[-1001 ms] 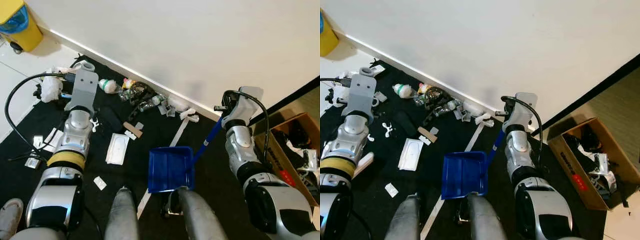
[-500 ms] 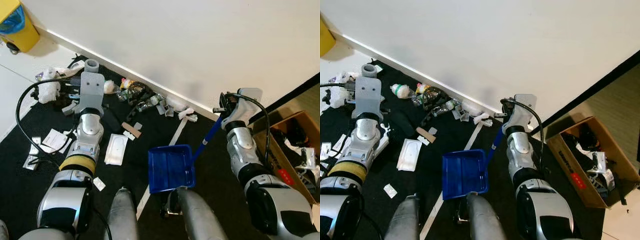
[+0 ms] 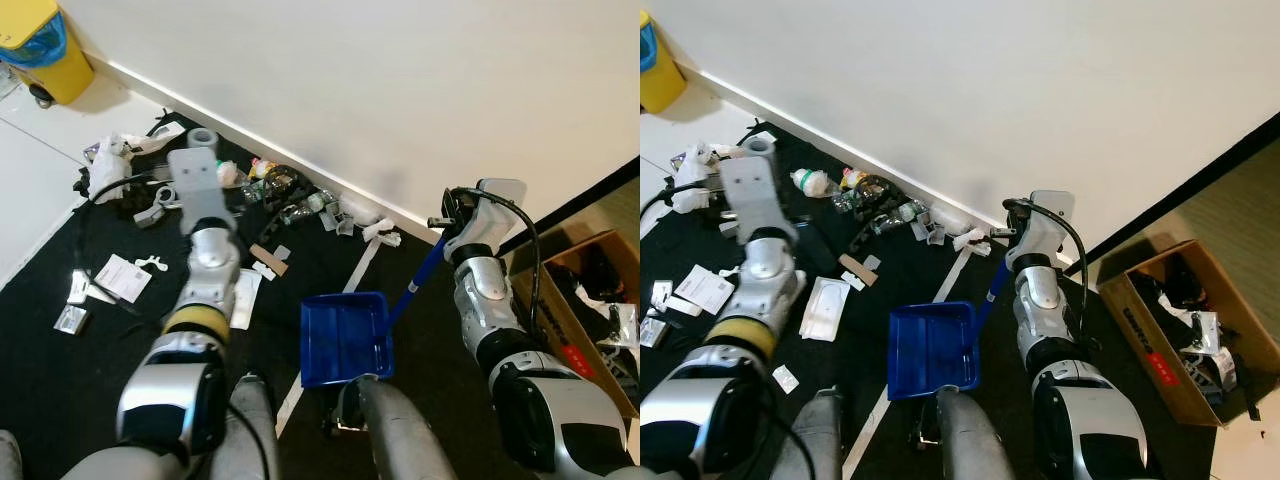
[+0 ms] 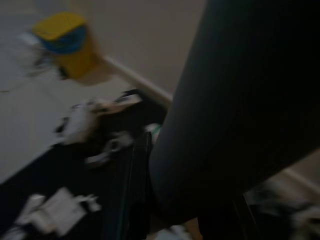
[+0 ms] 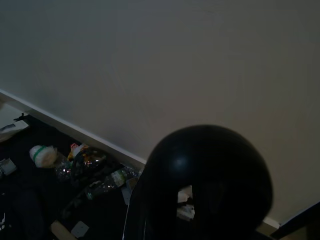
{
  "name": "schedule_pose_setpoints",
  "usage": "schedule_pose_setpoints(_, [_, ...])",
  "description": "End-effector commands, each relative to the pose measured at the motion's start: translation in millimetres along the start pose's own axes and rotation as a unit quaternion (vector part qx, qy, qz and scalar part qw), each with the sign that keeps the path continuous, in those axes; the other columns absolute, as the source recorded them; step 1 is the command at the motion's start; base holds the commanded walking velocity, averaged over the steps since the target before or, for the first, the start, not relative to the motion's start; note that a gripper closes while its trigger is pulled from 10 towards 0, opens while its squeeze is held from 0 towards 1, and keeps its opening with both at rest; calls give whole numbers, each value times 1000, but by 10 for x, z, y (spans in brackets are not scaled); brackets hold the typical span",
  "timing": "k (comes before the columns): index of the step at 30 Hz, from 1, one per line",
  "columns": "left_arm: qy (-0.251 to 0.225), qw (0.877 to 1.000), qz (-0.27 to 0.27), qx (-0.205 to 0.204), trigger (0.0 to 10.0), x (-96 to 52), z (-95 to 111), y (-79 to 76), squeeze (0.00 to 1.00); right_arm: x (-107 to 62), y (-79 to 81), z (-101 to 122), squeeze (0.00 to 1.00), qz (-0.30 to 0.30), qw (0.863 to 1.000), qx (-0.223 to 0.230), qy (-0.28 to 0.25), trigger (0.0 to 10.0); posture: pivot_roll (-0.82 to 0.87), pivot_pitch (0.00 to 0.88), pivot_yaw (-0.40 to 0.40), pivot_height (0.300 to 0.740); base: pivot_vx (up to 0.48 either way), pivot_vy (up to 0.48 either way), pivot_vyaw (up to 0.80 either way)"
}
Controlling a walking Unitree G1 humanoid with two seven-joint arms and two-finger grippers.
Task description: Sweep floor
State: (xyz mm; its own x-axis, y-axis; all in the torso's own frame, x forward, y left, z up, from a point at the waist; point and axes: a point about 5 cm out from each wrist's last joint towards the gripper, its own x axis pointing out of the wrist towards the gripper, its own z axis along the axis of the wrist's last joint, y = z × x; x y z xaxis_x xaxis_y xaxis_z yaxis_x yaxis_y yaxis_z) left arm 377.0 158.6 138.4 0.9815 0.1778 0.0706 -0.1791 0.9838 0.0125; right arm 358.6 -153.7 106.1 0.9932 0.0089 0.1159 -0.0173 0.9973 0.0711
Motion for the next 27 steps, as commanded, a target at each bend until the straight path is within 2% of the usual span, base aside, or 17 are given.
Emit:
schedule_pose_setpoints(1, [12, 992, -88, -84, 10000, -75, 20, -443, 0, -164, 17, -297, 0, 4, 997, 8, 74, 10000, 6, 302, -100, 740, 0, 0, 0])
schedule_pose_setpoints(2, [11, 984, -147, -100, 10000, -121, 83, -663, 0, -164, 20, -300, 0, 4, 997, 8, 75, 10000, 5, 295, -97, 740, 0, 0, 0])
schedule_pose_setpoints(5, [14, 972, -214, -99, 10000, -184, 143, -873, 0, -154, 21, -291, 0, 4, 997, 9, 75, 10000, 4, 285, -91, 740, 0, 0, 0])
schedule_pose_setpoints(6, [14, 972, -214, -99, 10000, -184, 143, -873, 0, -154, 21, -291, 0, 4, 997, 9, 75, 10000, 4, 285, -91, 740, 0, 0, 0])
schedule_pose_setpoints(9, [10, 959, -268, -88, 10000, -244, 208, -1002, 0, -145, 24, -284, 0, 4, 997, 9, 76, 10000, 7, 265, -84, 740, 0, 0, 0])
schedule_pose_setpoints(12, [13, 955, -286, -75, 10000, -263, 242, -1008, 0, -136, 22, -274, 0, 3, 997, 10, 75, 10000, 8, 261, -83, 740, 0, 0, 0])
schedule_pose_setpoints(16, [9, 965, -237, -110, 10000, -161, 379, -836, 0, -122, 19, -259, 0, 1, 997, 10, 73, 10000, 12, 249, -83, 740, 0, 0, 0])
schedule_pose_setpoints(18, [-3, 967, -211, -141, 10000, -84, 514, -722, 0, -116, 18, -253, 0, 1, 997, 11, 73, 10000, 18, 240, -88, 740, 0, 0, 0])
schedule_pose_setpoints(20, [-22, 969, -197, -151, 10000, -16, 666, -604, 0, -107, 21, -245, 0, 1, 997, 11, 72, 10000, 18, 240, -88, 740, 0, 0, 0])
schedule_pose_setpoints(22, [-44, 974, -190, -113, 10000, 48, 765, -463, 0, -100, 30, -239, 0, 2, 997, 11, 72, 10000, 25, 232, -90, 740, 0, 0, 0])
schedule_pose_setpoints(23, [-51, 979, -187, -57, 10000, 82, 770, -367, 0, -97, 38, -237, 0, 3, 997, 12, 72, 10000, 28, 230, -91, 740, 0, 0, 0])
schedule_pose_setpoints(25, [-50, 983, -173, 16, 10000, 125, 743, -203, 0, -95, 50, -236, 0, 4, 997, 13, 72, 10000, 31, 227, -91, 740, 0, 0, 0])
schedule_pose_setpoints(26, [-50, 983, -173, 16, 10000, 125, 743, -203, 0, -95, 50, -236, 0, 4, 997, 13, 72, 10000, 31, 227, -91, 740, 0, 0, 0])
schedule_pose_setpoints(27, [-44, 985, -166, 35, 10000, 130, 730, -133, 0, -95, 56, -236, 0, 5, 997, 13, 72, 10000, 30, 226, -90, 740, 0, 0, 0])
